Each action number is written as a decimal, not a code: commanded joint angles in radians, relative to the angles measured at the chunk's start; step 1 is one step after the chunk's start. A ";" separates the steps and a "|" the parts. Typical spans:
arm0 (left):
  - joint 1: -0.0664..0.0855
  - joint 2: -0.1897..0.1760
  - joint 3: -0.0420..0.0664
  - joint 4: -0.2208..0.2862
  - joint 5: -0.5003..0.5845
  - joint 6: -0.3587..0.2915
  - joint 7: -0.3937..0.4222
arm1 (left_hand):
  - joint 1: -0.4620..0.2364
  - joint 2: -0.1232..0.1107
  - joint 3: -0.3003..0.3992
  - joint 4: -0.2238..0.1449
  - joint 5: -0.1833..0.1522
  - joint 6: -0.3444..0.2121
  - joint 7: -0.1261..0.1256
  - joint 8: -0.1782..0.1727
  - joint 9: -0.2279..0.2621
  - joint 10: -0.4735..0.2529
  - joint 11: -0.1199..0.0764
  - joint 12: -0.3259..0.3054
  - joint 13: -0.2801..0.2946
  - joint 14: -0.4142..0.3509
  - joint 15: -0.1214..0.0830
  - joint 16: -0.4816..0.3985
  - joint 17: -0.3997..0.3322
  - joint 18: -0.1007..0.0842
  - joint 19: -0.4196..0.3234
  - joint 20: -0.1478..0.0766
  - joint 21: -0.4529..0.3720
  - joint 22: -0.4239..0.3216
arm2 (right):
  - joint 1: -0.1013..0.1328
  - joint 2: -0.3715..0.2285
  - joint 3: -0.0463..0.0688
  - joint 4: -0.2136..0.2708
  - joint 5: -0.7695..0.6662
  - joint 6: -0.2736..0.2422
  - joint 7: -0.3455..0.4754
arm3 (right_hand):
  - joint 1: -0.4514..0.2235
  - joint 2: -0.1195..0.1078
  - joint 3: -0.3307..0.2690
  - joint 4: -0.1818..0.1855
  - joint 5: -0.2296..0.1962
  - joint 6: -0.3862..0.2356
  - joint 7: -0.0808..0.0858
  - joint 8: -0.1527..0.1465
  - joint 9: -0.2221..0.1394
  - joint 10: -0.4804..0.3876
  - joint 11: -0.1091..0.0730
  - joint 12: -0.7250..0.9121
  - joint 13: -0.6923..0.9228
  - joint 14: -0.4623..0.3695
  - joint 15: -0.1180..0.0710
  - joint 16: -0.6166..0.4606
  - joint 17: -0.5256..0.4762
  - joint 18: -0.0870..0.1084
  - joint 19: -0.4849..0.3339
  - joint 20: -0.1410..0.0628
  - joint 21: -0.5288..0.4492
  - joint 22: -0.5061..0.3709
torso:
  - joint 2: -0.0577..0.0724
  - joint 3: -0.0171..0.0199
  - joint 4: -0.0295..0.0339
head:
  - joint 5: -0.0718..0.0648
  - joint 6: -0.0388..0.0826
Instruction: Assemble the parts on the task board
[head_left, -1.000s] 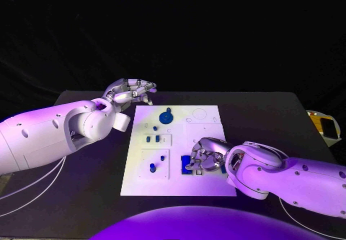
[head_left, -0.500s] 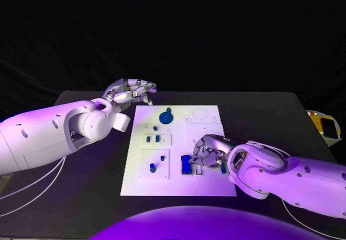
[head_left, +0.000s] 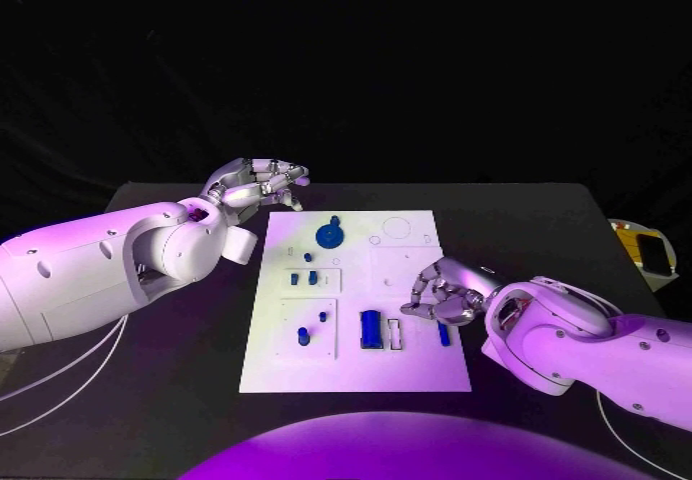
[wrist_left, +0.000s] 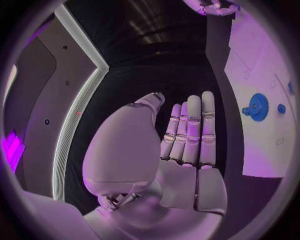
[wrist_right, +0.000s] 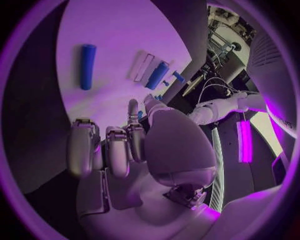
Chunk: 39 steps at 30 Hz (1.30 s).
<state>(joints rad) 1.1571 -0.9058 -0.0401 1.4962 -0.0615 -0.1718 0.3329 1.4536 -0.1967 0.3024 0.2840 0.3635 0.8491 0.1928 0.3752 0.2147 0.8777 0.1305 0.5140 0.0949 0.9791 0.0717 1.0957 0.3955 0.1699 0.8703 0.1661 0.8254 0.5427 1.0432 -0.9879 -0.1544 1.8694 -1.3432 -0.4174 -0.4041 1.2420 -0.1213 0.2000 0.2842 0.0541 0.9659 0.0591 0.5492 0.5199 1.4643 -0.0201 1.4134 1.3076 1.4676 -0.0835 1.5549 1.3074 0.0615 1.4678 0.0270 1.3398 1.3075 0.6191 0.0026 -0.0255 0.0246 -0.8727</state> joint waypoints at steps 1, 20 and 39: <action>0.000 -0.002 0.000 0.004 0.003 0.014 0.006 | 0.009 -0.001 0.004 -0.002 0.003 -0.003 0.002 -0.001 -0.002 0.000 0.007 0.000 -0.001 -0.007 -0.001 0.000 -0.002 0.012 0.004 0.004 -0.006 -0.001 | 0.002 -0.033 0.000 -0.004 -0.004 -0.002 0.003 | -0.003 -0.014 -0.008 0.001 0.004 -0.008 0.003 -0.007 0.002 0.020 0.008 -0.008 0.130 0.089 0.010 -0.005 0.193 -0.014 0.018 0.007 -0.006 0.196 | 0.000 -0.0002 -0.0010 | -0.006 0.000; -0.001 -0.001 0.000 0.003 0.003 0.017 0.006 | 0.008 0.000 0.004 0.000 0.003 -0.003 0.002 -0.001 -0.002 0.000 0.007 0.000 -0.002 -0.008 -0.001 0.000 -0.002 0.012 0.004 0.004 -0.007 -0.002 | -0.028 -0.120 -0.007 0.013 -0.111 0.075 -0.061 | -0.017 -0.042 -0.062 0.000 0.082 -0.019 0.014 -0.031 0.012 0.003 0.018 -0.038 0.109 0.086 0.019 -0.009 0.180 -0.010 0.010 0.018 -0.028 0.192 | 0.002 0.0010 0.0030 | -0.012 0.000; -0.001 -0.004 -0.001 0.003 0.003 0.017 0.005 | 0.008 0.000 0.004 0.000 0.003 -0.003 0.002 -0.001 -0.002 0.000 0.007 0.000 -0.002 -0.008 -0.001 0.000 -0.002 0.012 0.004 0.004 -0.007 -0.002 | -0.061 -0.084 -0.009 -0.007 -0.124 0.100 -0.069 | -0.010 -0.039 -0.064 -0.001 0.089 -0.013 0.013 -0.031 0.015 0.004 0.018 -0.036 0.111 0.087 0.019 -0.009 0.181 -0.010 0.011 0.018 -0.026 0.193 | 0.002 0.0016 0.0016 | -0.005 0.000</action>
<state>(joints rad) 1.1555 -0.9102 -0.0414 1.4974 -0.0615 -0.1706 0.3320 1.4543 -0.1959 0.3024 0.2841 0.3635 0.8491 0.1928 0.3752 0.2140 0.8777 0.1305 0.5140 0.0951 0.9791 0.0717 1.0957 0.3947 0.1699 0.8702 0.1661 0.8254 0.5423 0.9871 -1.0743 -0.1613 1.8644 -1.4485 -0.3479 -0.4654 1.2197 -0.1600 0.1420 0.2842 0.1375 0.9520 0.0730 0.5227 0.5368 1.4649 -0.0086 1.3800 1.3074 1.4681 -0.0697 1.5510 1.3081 0.0615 1.4678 0.0380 1.3139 1.3080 0.6215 0.0035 -0.0239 0.0192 -0.8727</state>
